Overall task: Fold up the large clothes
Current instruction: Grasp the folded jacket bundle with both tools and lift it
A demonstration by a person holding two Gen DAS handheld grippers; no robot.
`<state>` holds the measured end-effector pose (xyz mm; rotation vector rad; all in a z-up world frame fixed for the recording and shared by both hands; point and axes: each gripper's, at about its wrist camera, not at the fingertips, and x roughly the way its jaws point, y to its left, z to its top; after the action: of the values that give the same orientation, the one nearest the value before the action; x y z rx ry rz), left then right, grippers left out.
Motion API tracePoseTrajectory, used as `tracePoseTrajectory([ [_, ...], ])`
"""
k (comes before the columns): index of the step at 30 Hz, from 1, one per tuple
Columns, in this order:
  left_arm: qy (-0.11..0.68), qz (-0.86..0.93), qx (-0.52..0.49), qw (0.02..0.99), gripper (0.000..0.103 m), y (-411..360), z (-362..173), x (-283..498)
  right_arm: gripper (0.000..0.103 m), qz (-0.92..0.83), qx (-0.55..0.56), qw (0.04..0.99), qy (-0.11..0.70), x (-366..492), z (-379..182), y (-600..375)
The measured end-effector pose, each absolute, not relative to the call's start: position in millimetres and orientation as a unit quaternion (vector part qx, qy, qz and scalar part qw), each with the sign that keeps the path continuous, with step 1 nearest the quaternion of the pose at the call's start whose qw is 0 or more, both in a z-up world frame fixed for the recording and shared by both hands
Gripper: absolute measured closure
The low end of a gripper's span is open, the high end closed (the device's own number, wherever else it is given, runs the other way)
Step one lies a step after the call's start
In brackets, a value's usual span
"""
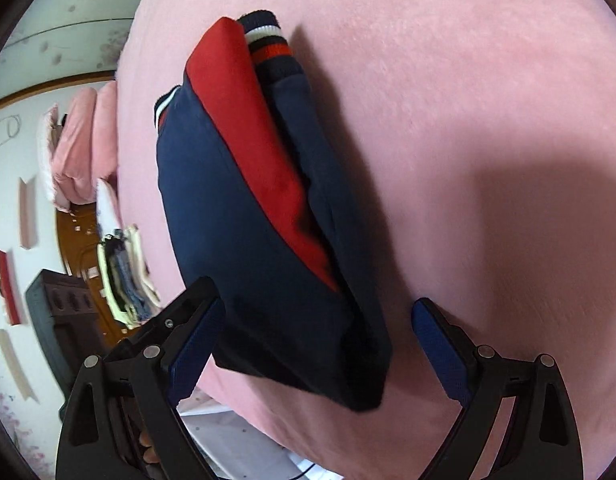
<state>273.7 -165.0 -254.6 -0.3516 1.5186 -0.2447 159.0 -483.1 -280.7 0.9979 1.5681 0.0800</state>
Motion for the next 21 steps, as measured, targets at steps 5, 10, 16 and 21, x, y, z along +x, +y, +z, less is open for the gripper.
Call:
tracePoseTrajectory([
  [5, 0.694, -0.136, -0.212, 0.675, 0.036, -155, -276, 281, 0.008, 0.049, 0.448, 0.59, 0.67, 167, -291, -483],
  [10, 0.689, -0.16, -0.292, 0.644, 0.034, -146, -301, 286, 0.009, 0.068, 0.483, 0.589, 0.644, 178, -302, -482],
  [16, 0.682, -0.184, -0.339, 0.622, 0.034, -144, -323, 293, 0.019, 0.076, 0.502, 0.583, 0.634, 186, -311, -490],
  [21, 0.678, -0.194, -0.353, 0.615, 0.036, -135, -331, 295, 0.043, 0.079, 0.522, 0.577, 0.623, 178, -315, -498],
])
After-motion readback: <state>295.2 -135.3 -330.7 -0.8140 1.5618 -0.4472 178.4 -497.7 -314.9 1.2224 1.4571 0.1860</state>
